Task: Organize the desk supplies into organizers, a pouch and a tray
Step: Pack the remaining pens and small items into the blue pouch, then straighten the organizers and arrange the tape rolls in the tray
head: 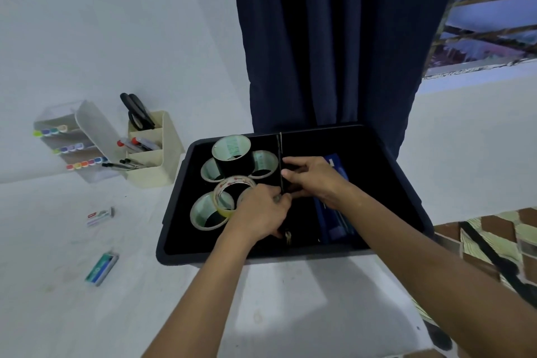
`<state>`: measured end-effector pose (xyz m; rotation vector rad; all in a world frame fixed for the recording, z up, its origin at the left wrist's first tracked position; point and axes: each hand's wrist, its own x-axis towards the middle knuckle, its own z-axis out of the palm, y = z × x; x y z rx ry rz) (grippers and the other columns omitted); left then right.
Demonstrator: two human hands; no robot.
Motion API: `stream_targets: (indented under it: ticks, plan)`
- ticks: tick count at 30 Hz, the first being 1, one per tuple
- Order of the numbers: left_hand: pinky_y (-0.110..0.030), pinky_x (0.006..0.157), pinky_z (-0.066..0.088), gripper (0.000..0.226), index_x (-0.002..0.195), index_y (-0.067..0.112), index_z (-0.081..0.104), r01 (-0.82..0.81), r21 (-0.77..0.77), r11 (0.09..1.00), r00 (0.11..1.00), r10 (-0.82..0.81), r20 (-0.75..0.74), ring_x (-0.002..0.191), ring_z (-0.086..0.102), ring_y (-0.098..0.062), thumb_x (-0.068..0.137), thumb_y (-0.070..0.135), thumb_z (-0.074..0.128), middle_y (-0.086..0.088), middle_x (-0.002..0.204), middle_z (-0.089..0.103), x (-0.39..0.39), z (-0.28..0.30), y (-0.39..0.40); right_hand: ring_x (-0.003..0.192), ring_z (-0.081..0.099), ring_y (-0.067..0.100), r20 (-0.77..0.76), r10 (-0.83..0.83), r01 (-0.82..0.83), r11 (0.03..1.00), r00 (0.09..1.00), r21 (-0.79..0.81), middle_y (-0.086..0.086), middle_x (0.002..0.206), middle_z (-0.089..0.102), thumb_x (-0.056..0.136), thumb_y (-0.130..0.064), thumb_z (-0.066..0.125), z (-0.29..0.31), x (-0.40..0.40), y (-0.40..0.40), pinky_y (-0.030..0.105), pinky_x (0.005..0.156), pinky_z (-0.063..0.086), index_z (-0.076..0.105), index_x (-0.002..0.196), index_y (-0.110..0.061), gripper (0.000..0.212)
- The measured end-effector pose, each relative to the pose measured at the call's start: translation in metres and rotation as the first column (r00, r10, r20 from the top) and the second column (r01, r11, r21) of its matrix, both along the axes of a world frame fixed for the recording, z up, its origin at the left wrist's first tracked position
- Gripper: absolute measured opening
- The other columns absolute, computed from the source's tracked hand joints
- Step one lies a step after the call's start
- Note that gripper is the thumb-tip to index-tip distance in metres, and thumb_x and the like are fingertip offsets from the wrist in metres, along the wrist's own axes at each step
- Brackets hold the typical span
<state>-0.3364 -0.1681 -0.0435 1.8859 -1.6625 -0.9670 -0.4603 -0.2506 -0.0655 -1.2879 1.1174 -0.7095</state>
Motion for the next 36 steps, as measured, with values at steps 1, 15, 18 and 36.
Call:
stream_targets:
  ticks: [1, 15, 18, 36]
  plan:
    - [-0.041, 0.059, 0.059, 0.031, 0.081, 0.004, 0.06, -0.001, -0.004, 1.0, 1.0, 0.001, -0.006, 0.06, 0.068, -0.029, 0.094, 0.03, 0.049, -0.016, 0.069, 0.064, 0.001, -0.002, 0.0, 0.087, 0.063, 0.019, -0.004, 0.001, -0.001, 1.0, 1.0, -0.005, 0.017, 0.112, 0.058, 0.091, -0.012, 0.062, -0.001, 0.0, 0.0, 0.026, 0.063, 0.06, 0.051, 0.135, -0.014, 0.045]
    - [-0.034, 0.055, 0.059, 0.016, 0.094, 0.01, 0.067, -0.271, -0.138, 0.953, 0.953, 0.245, -0.18, 0.057, 0.069, -0.024, 0.093, 0.02, 0.054, -0.014, 0.074, 0.069, 0.103, 0.047, -0.01, 0.053, 0.06, 0.002, -0.167, -0.041, -0.029, 0.918, 0.985, -0.395, 0.0, 0.081, 0.065, 0.083, -0.009, 0.069, 0.053, 0.068, 0.006, 0.017, 0.053, 0.052, 0.069, 0.104, -0.009, 0.022]
    - [-0.029, 0.05, 0.054, 0.018, 0.103, 0.01, 0.065, -0.33, -0.172, 0.928, 0.942, 0.313, -0.118, 0.058, 0.068, -0.021, 0.089, 0.015, 0.054, -0.012, 0.075, 0.069, 0.169, 0.055, -0.002, 0.06, 0.062, 0.01, -0.187, 0.039, -0.109, 0.918, 0.982, -0.381, -0.001, 0.083, 0.067, 0.083, -0.01, 0.068, 0.066, 0.124, 0.02, 0.023, 0.061, 0.057, 0.069, 0.104, -0.01, 0.022]
    - [-0.033, 0.1, 0.041, 0.066, 0.139, 0.021, 0.045, -0.173, 0.052, 0.984, 0.927, 0.144, 0.347, 0.126, 0.047, -0.027, 0.079, 0.016, 0.072, -0.009, 0.143, 0.042, 0.397, -0.047, 0.036, 0.109, 0.053, 0.017, -0.74, 0.444, -0.628, 0.777, 0.506, 0.037, 0.001, 0.13, 0.052, 0.063, -0.046, 0.084, -0.019, 0.351, 0.104, 0.025, 0.083, 0.043, 0.048, 0.135, -0.015, 0.086]
